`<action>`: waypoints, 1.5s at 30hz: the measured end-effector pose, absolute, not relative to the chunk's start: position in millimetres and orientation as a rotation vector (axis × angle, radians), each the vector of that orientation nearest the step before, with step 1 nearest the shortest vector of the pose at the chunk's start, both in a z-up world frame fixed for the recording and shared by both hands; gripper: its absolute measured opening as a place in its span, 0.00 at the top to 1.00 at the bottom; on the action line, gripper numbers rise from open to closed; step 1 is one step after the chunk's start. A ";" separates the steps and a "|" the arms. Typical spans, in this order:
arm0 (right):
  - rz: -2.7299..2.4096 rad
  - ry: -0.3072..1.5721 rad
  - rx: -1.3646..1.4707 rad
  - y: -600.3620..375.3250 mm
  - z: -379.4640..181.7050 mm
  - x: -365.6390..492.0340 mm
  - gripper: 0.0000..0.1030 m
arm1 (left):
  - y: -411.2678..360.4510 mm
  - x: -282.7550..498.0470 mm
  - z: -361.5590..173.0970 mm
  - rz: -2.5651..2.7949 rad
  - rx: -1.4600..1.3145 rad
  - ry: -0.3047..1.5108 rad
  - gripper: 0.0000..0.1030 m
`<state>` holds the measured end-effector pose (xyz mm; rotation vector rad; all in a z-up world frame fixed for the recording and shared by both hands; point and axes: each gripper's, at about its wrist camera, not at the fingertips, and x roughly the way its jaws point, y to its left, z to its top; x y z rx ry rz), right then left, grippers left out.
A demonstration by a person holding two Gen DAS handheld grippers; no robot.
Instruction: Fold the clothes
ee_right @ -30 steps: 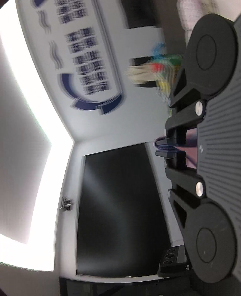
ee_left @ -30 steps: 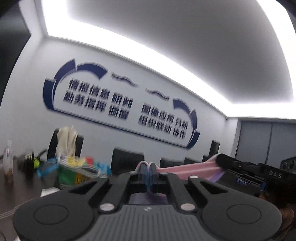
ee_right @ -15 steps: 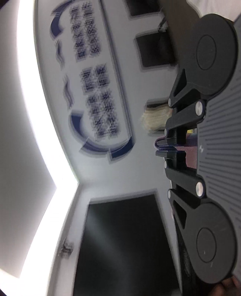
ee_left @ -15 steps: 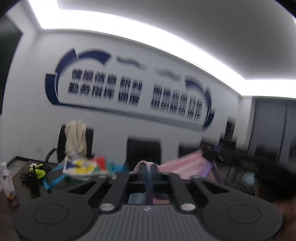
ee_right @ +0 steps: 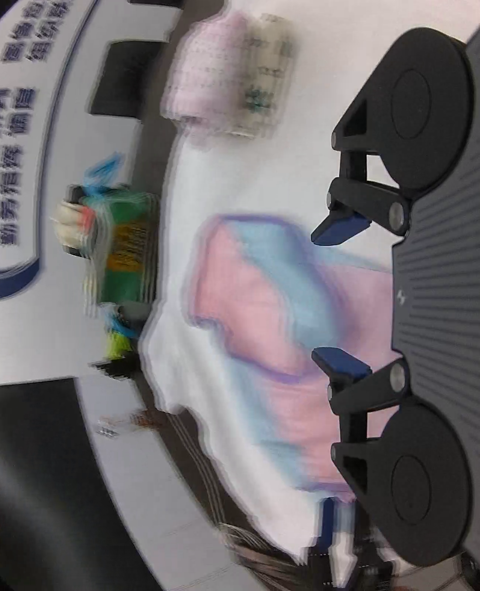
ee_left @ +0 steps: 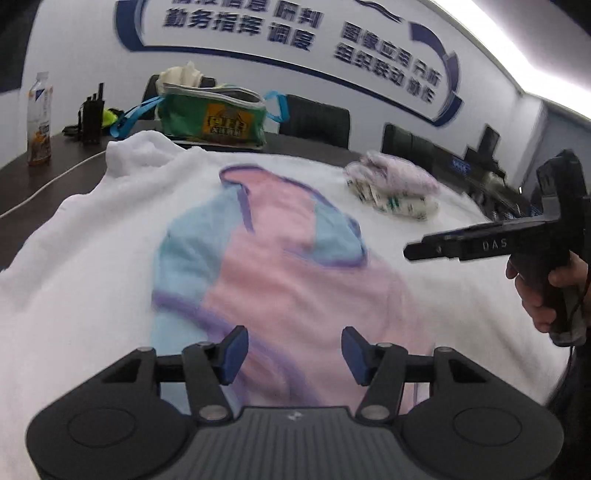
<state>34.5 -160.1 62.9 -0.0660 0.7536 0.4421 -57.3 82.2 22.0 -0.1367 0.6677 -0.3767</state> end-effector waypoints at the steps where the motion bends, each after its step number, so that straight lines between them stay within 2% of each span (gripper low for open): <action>1: 0.447 0.770 -0.046 -163.0 56.5 26.8 0.39 | 82.4 -66.2 16.6 -0.377 -0.121 0.668 0.46; 9: 0.485 0.812 0.070 -166.4 37.7 -22.7 0.42 | 89.2 -77.8 20.0 -0.355 -0.100 0.674 0.48; 11: 0.495 0.813 0.090 -165.0 37.3 -34.6 0.42 | 87.2 -83.3 20.7 -0.359 -0.088 0.681 0.55; 15: 0.515 0.815 0.130 -162.1 36.6 -58.3 0.44 | 90.8 -89.1 22.3 -0.413 -0.139 0.707 0.57; 16: 0.522 0.817 0.143 -161.6 36.1 -64.0 0.44 | 91.3 -90.3 22.5 -0.433 -0.154 0.712 0.59; 18: 0.598 0.856 0.267 -165.2 25.6 -69.8 0.45 | 90.6 -90.7 22.4 -0.465 -0.174 0.723 0.76; 19: 0.634 0.874 0.328 -166.8 20.5 -72.6 0.49 | 89.2 -89.7 22.1 -0.478 -0.178 0.729 0.86; 20: 0.649 0.872 0.354 -164.4 16.6 -73.3 0.55 | 87.9 -88.8 21.8 -0.490 -0.181 0.734 0.91; 21: 0.663 0.871 0.381 -162.0 12.8 -73.9 0.56 | 88.5 -82.8 25.7 -0.481 -0.187 0.725 0.92; 22: 0.677 0.868 0.406 -159.6 9.0 -74.4 0.61 | 89.2 -76.6 29.7 -0.472 -0.192 0.716 0.94; 23: 0.674 0.860 0.415 -155.6 7.2 -71.8 0.78 | 89.9 -70.3 33.7 -0.463 -0.198 0.706 0.95; 26: 0.617 0.841 0.433 -145.0 4.9 -59.9 1.00 | 92.1 -51.5 45.7 -0.436 -0.215 0.678 0.96; 31: 0.555 0.683 0.421 -140.3 41.3 -43.6 1.00 | 95.6 -20.3 65.7 -0.390 -0.243 0.629 0.96; 33: 0.521 0.607 0.375 -137.1 61.9 -33.4 1.00 | 97.0 -7.8 73.7 -0.371 -0.254 0.610 0.95; 34: 0.499 0.567 0.351 -135.3 71.3 -27.4 1.00 | 97.7 -1.5 77.7 -0.362 -0.259 0.600 0.91; 35: 0.443 0.523 0.312 -132.2 77.7 -16.2 1.00 | 98.4 4.7 81.7 -0.353 -0.264 0.591 0.80; 36: 0.380 0.494 0.282 -130.3 80.0 -3.1 0.99 | 99.2 11.0 85.7 -0.344 -0.270 0.581 0.73; 37: 0.326 0.530 0.252 -127.3 77.9 12.8 0.93 | 104.5 25.7 80.2 -0.299 -0.285 0.660 0.71; 38: 0.272 0.566 0.221 -124.3 75.9 28.7 0.92 | 113.2 30.5 77.1 -0.267 -0.315 0.711 0.71; 39: 0.224 0.597 0.192 -121.7 74.0 42.9 0.92 | 124.3 19.9 76.0 -0.296 -0.327 0.684 0.71; 40: 0.261 0.576 0.184 -124.9 75.1 31.6 0.92 | 135.5 8.7 75.1 -0.327 -0.339 0.653 0.66; 41: 0.297 0.555 0.176 -128.1 76.3 20.3 0.81 | 144.9 -4.4 74.6 -0.352 -0.332 0.619 0.55; 42: 0.333 0.533 0.168 -131.3 77.4 9.1 0.72 | 152.3 -22.6 71.8 -0.361 -0.296 0.597 0.49; 43: 0.368 0.511 0.160 -134.6 78.6 -2.2 0.57 | 159.6 -41.1 68.8 -0.368 -0.259 0.575 0.43; 45: 0.482 0.524 0.114 -129.4 71.7 -25.6 0.56 | 165.5 -67.4 57.3 -0.380 -0.180 0.577 0.42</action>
